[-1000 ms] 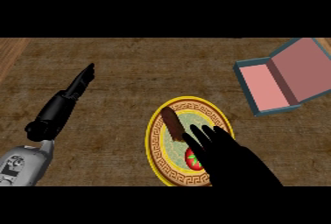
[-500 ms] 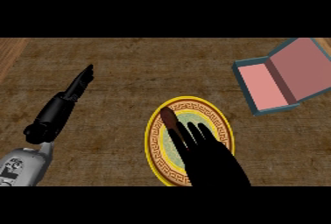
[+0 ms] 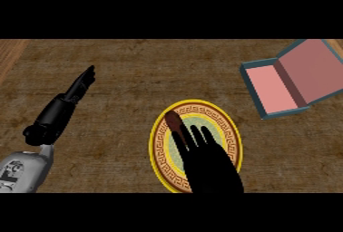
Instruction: Pick the tomato from the plate and place it in the cardboard box
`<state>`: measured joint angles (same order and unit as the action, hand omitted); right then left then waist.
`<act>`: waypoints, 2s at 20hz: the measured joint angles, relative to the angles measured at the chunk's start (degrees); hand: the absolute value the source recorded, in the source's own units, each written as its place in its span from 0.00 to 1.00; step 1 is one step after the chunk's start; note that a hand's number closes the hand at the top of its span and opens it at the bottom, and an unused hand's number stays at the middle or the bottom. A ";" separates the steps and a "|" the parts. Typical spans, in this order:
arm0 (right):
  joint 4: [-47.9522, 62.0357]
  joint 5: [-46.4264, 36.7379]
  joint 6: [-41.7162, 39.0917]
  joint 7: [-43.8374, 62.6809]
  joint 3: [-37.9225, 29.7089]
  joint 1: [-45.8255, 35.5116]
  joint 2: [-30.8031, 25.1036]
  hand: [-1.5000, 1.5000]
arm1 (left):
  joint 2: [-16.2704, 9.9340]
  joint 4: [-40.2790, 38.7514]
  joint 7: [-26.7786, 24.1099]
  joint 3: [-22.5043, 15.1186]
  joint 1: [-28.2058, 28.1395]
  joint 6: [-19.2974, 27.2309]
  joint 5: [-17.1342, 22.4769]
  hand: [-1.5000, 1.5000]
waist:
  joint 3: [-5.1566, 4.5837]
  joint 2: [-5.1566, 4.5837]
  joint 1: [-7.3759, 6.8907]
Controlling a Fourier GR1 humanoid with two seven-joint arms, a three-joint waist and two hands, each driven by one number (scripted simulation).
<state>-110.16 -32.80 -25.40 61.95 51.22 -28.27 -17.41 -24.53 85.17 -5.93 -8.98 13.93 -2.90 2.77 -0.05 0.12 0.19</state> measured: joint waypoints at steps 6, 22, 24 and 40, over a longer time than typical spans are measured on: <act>3.59 -4.10 -1.52 -3.07 -1.77 2.12 1.44 0.00 | 0.91 0.93 0.50 0.72 -0.40 -0.79 -0.86 0.50 | 0.03 -0.04 -0.15; 8.95 -15.37 -4.58 -8.90 -5.56 10.24 5.12 0.00 | 4.41 2.41 1.25 3.23 -1.39 -3.00 -4.24 0.50 | 0.05 -0.06 -0.20; 10.16 -17.10 -4.18 -9.25 -5.51 11.45 6.36 0.00 | 4.64 2.74 1.31 3.72 -1.77 -3.52 -4.53 0.50 | 0.05 -0.06 -0.22; 16.05 -28.94 4.03 -26.77 -6.83 11.19 6.20 1.00 | 6.68 3.36 2.30 7.04 -1.40 -7.35 -6.74 0.50 | -0.16 0.42 -0.22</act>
<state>-94.11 -61.74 -21.37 35.18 44.38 -17.08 -11.21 -17.85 88.53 -3.63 -1.94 12.54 -10.25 -3.97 -0.21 0.54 -0.03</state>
